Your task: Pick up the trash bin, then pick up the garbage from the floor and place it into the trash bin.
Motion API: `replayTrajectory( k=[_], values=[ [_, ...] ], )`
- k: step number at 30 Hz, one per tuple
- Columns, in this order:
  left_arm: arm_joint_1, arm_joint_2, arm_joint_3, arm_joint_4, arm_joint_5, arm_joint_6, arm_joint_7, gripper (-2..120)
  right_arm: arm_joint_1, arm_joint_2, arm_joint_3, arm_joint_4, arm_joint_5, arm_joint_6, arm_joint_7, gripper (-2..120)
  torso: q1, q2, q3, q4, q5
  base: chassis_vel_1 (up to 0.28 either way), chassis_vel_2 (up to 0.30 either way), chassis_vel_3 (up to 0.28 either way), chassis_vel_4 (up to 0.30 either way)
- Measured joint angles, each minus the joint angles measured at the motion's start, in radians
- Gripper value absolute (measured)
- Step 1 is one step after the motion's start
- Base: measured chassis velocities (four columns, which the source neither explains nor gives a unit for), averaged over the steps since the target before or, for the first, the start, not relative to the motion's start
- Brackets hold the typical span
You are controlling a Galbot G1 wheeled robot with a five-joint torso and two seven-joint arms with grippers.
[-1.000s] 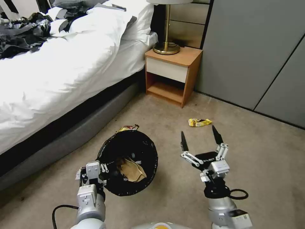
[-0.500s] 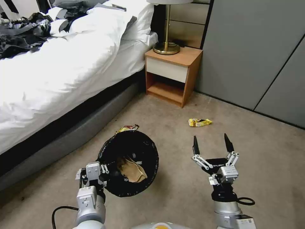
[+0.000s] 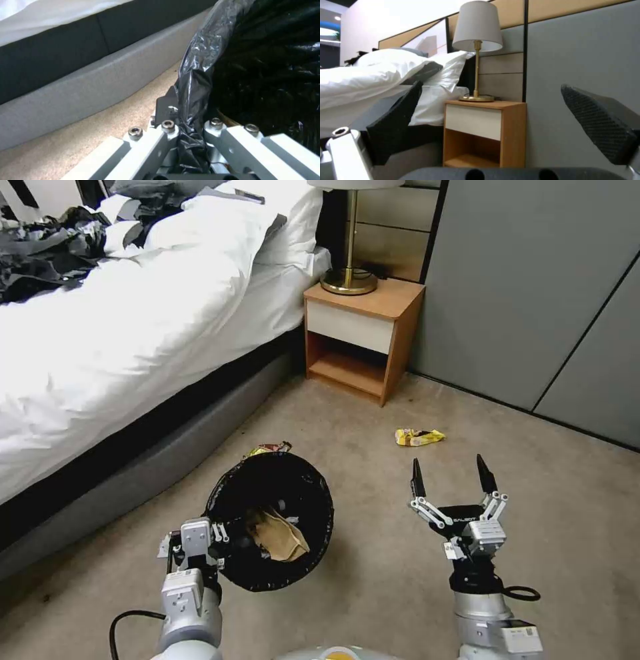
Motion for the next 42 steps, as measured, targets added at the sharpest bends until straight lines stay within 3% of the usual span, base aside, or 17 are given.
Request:
replayTrajectory(
  k=[30,42],
  values=[
    [0.005,-0.006,0.002,0.001,0.007,-0.005,0.003,1,0.02,-0.009,0.02,-0.017,0.015,0.006,-0.023,100,0.0,0.0,0.0,0.0002,-0.0001,-0.182,0.175,0.18,-0.187],
    [0.005,-0.006,0.002,0.002,0.006,-0.005,0.003,1,0.044,-0.016,0.042,-0.025,0.016,0.033,-0.05,100,0.0,0.0,0.0,0.0,-0.0001,-0.046,0.045,0.046,-0.038]
  ],
)
